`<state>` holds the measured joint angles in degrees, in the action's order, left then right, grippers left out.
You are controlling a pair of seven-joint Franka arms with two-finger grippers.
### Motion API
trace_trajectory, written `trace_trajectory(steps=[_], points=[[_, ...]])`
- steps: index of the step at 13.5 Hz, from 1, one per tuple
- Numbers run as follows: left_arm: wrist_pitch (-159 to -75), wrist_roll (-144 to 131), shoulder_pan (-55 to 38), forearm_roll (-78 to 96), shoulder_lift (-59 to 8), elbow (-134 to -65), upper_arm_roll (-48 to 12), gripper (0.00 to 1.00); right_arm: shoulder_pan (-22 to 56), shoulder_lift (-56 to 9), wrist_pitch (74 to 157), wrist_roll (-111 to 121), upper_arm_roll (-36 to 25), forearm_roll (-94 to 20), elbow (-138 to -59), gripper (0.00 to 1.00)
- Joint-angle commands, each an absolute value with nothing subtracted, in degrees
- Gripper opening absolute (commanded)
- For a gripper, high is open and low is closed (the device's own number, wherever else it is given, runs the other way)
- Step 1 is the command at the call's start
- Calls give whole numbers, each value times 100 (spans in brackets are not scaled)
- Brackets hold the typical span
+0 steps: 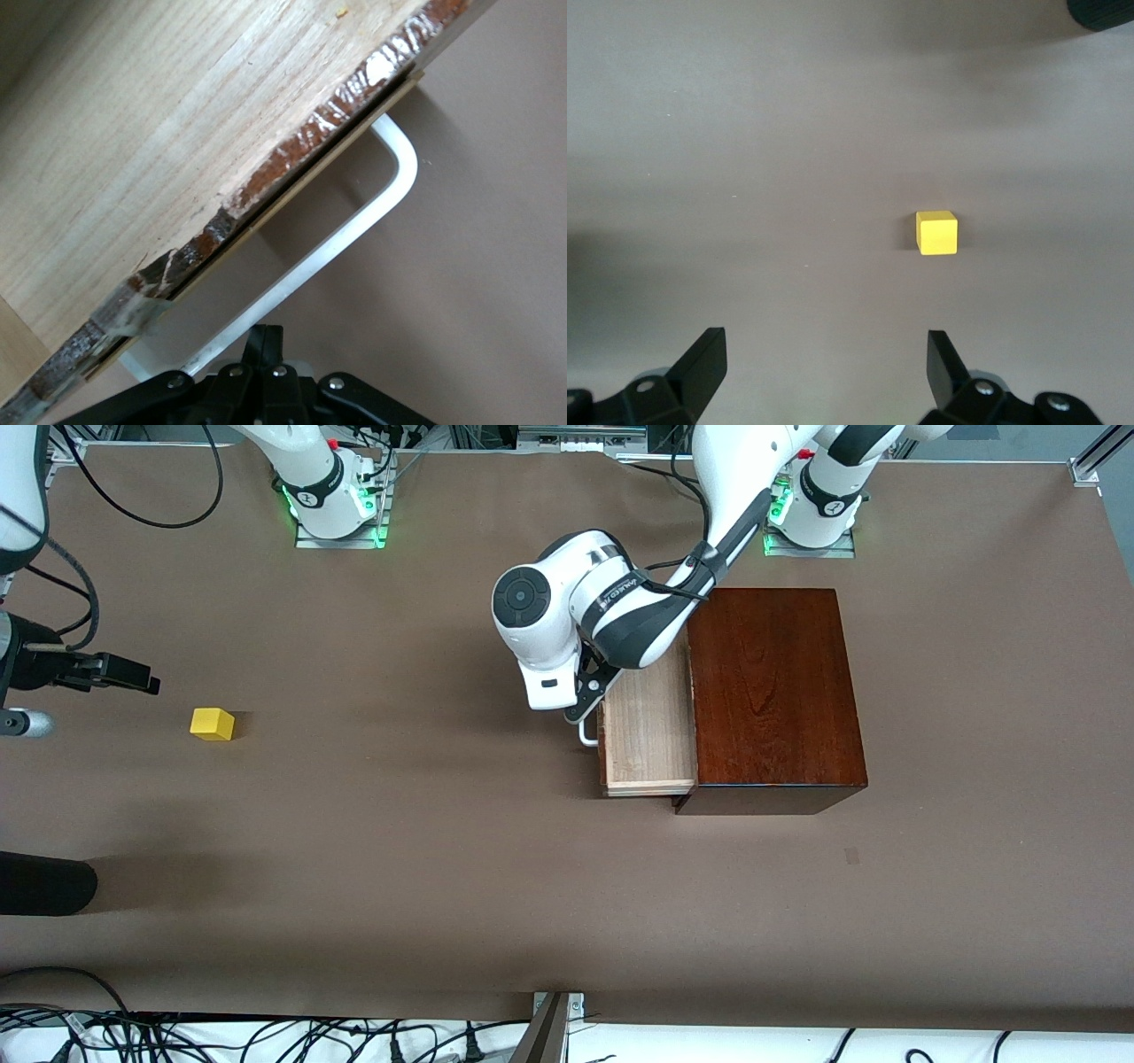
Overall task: Open drawer, take yellow block, close drawer
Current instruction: 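Push the drawer shut into the box with the left gripper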
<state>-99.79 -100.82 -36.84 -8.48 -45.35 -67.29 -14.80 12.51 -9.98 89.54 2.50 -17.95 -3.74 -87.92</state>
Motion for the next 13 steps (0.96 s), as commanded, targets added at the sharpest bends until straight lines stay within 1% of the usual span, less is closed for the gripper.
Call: trace_trajectory(steps=[1,2,3,7,11,13], points=[[-9467,-9442,-3323,-1169,-4333,-6873,-1354,0,442,-318,8991,-245,-671,-62,-9333,100],[-9370,-9205,-3244,-1178,-4324,-6873,-1354,0,222,-203,9043,-255,-459,-62,-9421,100],[-9343,-8976,-3104,-1169,-4316,-6873,-1354,0,168,-89,9122,-246,-370,-62,-9518,100],[-9229,-8640,-2954,-1178,-4245,-6952,-1345,0,176,35,9062,-551,-352,8,-9571,100],[-9237,-8332,-2708,-1266,-4105,-7206,-1345,0,193,26,9053,-650,-316,0,-9536,100],[-9255,-8315,-2550,-1266,-4087,-7225,-1353,0,193,18,8957,-659,-316,-35,-9492,100]])
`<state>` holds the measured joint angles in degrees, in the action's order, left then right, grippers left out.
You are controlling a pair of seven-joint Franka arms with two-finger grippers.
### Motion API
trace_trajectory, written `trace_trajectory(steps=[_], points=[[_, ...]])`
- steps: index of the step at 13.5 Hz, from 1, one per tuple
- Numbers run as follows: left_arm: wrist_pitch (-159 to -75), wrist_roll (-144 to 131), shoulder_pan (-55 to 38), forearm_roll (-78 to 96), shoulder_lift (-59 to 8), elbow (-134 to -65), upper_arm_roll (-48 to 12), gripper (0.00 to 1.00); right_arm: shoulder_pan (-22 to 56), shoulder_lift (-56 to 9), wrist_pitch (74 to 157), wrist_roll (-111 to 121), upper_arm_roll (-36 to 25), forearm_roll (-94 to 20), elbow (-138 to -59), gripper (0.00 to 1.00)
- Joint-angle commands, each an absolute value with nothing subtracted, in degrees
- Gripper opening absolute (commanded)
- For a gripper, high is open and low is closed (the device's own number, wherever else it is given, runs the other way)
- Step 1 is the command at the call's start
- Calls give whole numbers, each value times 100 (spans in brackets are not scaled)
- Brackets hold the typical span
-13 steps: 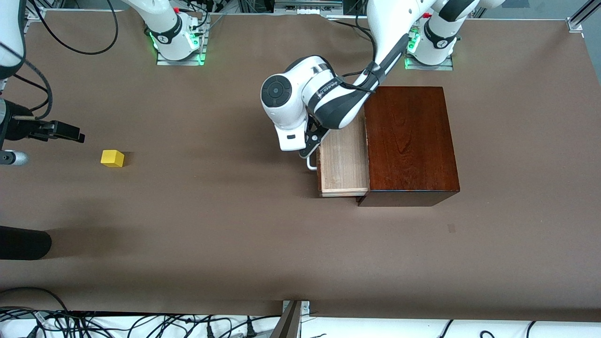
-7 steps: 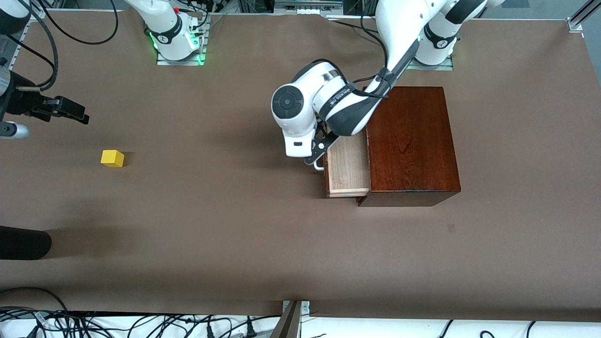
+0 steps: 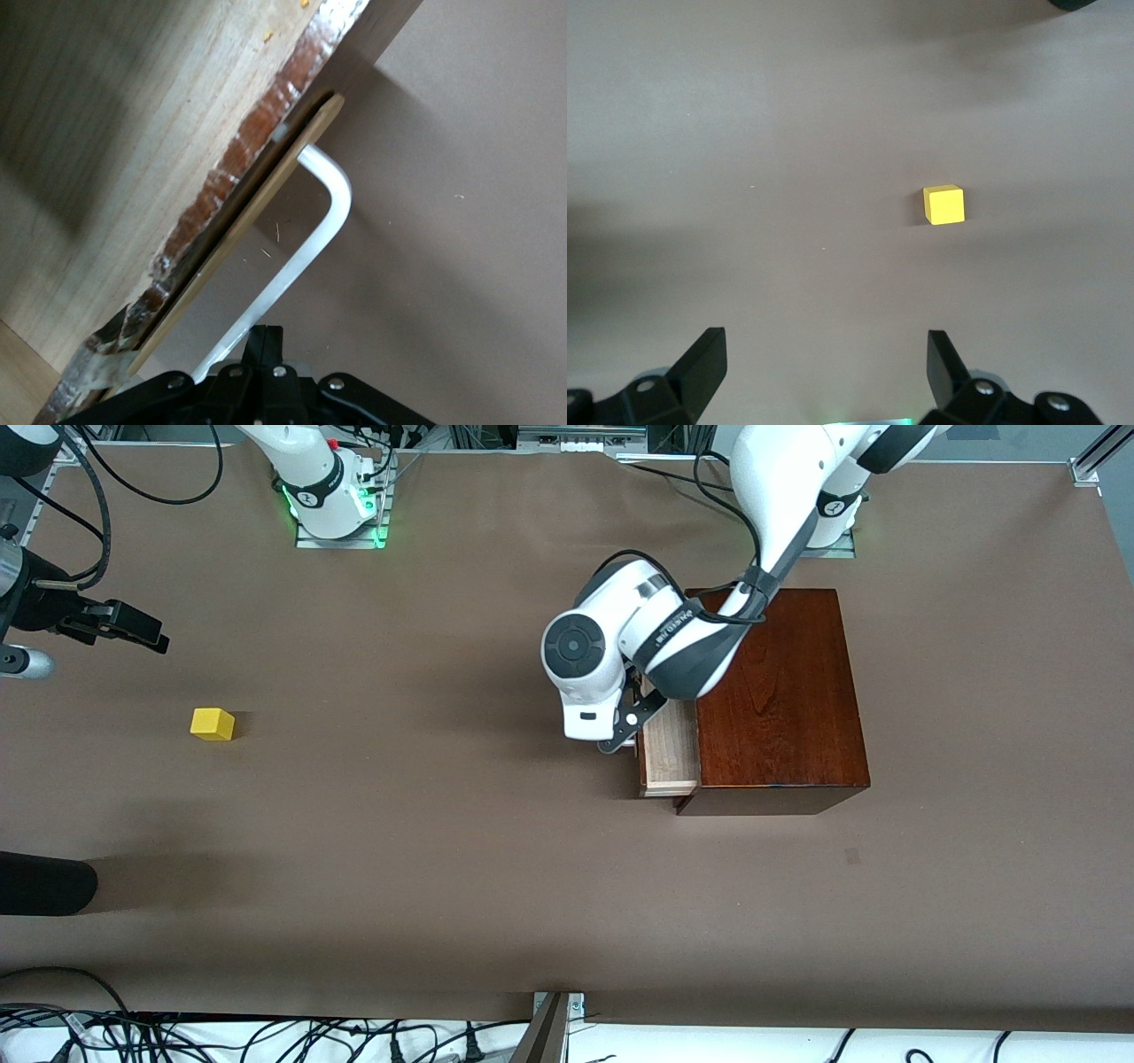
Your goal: Open drawer, take yellow block, close drawer
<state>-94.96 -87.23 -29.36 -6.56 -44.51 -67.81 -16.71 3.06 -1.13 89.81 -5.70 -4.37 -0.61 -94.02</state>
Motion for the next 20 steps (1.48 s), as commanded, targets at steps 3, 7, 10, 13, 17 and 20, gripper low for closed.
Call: trace_trajectory(steps=[3,7,10,13,17,20], points=[[-9299,-7771,-2216,-1266,-3947,-7426,-1362,0,193,26,8895,-677,-316,-35,-9475,100],[-9281,-7471,-2074,-1406,-3946,-7444,-1362,0,193,-26,8886,-667,-325,-26,-9466,100],[-9211,-7584,-2083,-1205,-3868,-7330,-1432,0,193,-18,8894,-659,-325,0,-9466,100],[-9106,-7909,-2118,-152,-3535,-7321,-1433,15,193,-26,8938,-581,-325,53,-9422,100],[-8851,-7858,-2153,211,-2946,-7093,-1494,100,193,26,8903,-466,-308,246,-9361,100],[-8772,-7378,-1952,202,-2576,-7093,-1451,100,193,26,8886,-475,-316,202,-9316,100]])
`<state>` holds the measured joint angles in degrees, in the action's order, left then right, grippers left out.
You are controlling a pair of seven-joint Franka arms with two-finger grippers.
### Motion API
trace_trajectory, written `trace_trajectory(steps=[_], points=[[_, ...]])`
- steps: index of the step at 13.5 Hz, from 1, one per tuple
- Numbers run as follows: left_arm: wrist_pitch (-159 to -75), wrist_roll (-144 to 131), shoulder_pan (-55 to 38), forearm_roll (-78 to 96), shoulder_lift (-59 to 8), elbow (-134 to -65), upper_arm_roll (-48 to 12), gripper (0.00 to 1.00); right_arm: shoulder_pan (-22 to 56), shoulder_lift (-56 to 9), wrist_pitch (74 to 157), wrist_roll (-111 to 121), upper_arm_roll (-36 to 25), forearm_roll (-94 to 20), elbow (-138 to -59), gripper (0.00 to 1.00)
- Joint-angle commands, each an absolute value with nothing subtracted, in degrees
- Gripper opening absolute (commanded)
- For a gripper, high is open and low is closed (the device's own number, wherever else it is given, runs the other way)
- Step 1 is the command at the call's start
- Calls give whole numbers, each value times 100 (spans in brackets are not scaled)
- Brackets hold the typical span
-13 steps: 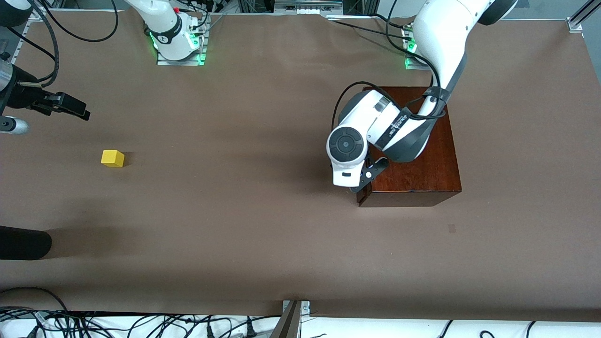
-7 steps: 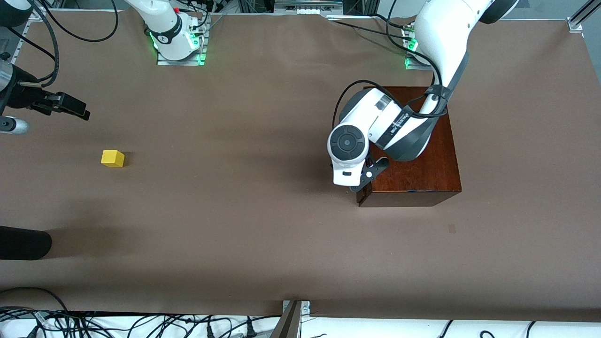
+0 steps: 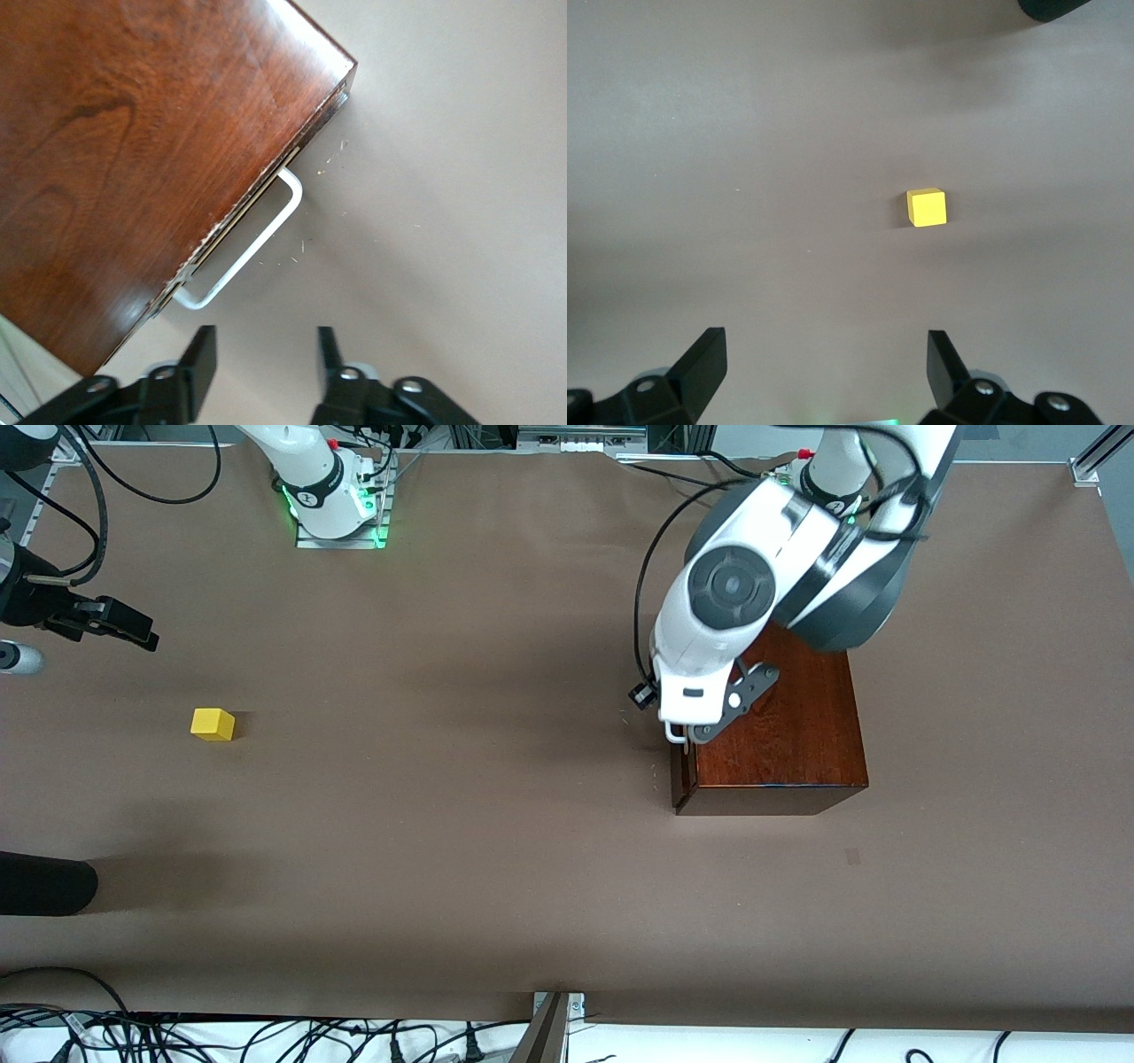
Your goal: Open drawer, take yellow block, close drawer
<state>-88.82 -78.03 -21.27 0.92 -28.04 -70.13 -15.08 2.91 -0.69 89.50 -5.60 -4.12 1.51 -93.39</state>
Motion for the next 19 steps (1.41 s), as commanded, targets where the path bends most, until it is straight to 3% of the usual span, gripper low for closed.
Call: trace_trajectory(steps=[1,9,15,19], points=[[-8563,-6591,-1655,193,-2479,-7101,-1476,100,193,35,8860,-475,-316,202,-9308,100],[-8235,-2500,130,106,-1724,-7469,-1433,100,193,18,8859,-562,-325,167,-9229,100],[-8305,-1626,554,-79,-1029,-8015,-1441,100,193,18,8851,-589,-369,176,-9220,100],[-9069,-1118,379,-325,-168,-9253,-1215,100,193,26,8851,-571,-299,176,-9228,100]])
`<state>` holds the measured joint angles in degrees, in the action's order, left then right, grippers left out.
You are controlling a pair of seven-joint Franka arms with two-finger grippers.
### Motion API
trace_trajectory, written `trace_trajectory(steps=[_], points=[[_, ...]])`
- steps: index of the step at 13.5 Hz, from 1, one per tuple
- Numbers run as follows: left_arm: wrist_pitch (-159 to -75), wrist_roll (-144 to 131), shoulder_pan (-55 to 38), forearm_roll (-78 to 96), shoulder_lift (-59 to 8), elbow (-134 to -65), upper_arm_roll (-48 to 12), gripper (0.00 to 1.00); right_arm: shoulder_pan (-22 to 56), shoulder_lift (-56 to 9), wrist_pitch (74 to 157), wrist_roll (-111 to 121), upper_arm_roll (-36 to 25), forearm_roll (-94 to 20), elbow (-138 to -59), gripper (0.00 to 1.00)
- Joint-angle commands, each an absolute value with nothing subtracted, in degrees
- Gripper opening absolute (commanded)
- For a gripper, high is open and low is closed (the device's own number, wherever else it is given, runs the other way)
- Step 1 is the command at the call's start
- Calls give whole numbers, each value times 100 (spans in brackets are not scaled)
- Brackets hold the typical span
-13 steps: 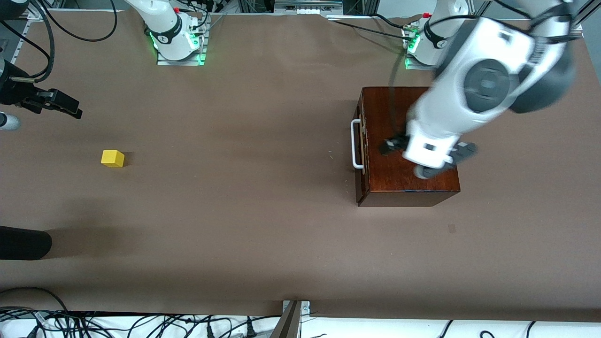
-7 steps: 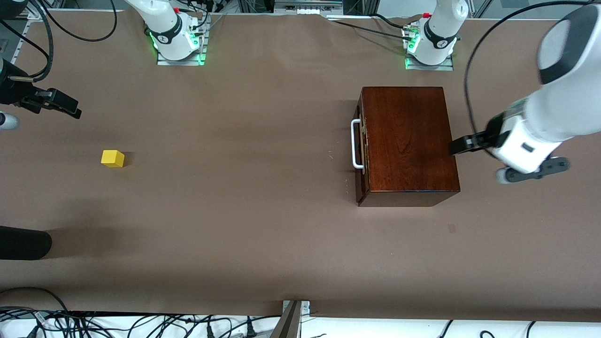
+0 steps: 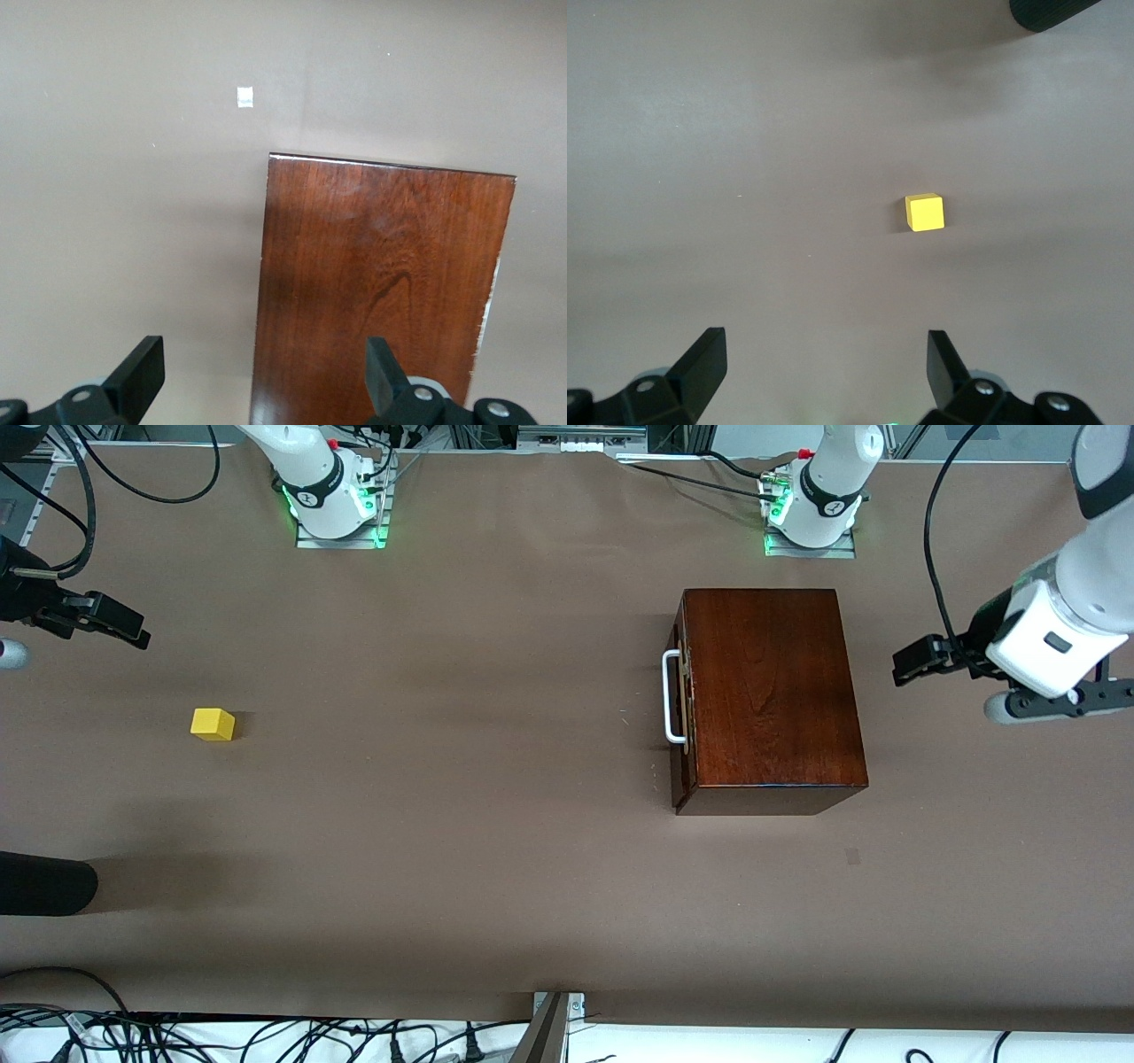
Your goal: Open drawer, take yellow block, close drawer
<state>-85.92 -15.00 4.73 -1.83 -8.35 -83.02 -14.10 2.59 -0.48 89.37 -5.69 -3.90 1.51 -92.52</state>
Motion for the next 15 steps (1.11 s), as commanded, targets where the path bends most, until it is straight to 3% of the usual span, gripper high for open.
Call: trace_trajectory(steps=[1,3,5,15], points=[[-9149,-1029,73,-377,-63,-9403,-891,100,193,26,8851,-563,-316,176,-9220,100],[-9368,-810,-481,-518,122,-9693,-214,100,193,26,8851,-589,-316,176,-9220,100],[-9631,-388,-545,-527,211,-9913,95,100,193,18,8903,-580,-316,167,-9220,100],[-9764,-396,-414,-176,158,-9835,149,100,193,26,8859,-589,-351,176,-9220,100]])
